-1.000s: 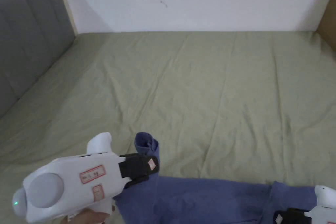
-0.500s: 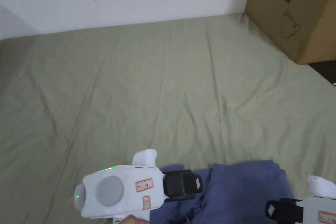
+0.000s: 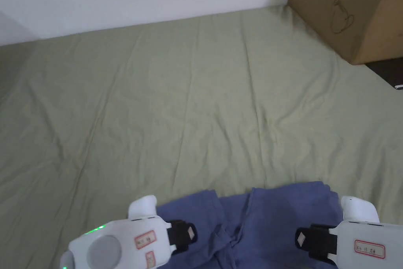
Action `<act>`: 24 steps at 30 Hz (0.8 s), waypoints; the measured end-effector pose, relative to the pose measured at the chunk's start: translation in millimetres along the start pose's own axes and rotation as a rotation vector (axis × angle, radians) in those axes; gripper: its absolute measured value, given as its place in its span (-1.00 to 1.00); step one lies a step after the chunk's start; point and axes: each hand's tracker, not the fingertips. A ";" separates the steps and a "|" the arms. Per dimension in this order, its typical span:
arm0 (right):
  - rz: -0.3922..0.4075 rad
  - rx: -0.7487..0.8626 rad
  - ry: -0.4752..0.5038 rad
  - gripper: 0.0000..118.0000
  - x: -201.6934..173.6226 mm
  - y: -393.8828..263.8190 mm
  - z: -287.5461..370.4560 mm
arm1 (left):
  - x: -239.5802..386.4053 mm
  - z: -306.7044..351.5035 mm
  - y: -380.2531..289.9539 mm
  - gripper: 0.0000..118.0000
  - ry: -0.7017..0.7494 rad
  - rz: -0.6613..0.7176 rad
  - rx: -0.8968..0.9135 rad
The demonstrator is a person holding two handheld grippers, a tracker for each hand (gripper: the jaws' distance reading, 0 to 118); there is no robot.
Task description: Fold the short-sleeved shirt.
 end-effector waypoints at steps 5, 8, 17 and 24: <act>-0.003 -0.007 -0.018 -0.97 9.1 -1.5 1.9 | 21.5 -28.2 -17.4 -0.95 -0.049 -0.054 -0.089; -0.007 -0.012 -0.027 -0.97 13.1 -1.9 1.5 | 29.0 -25.1 -23.8 -0.95 -0.063 -0.119 -0.106; 0.033 -0.030 -0.040 -0.97 -1.2 0.6 -5.5 | -46.5 70.2 -10.1 0.30 -0.148 0.097 0.105; 0.091 -0.068 -0.034 -0.97 -29.3 -0.7 -22.0 | -145.3 112.0 -26.3 0.94 -0.196 0.387 0.229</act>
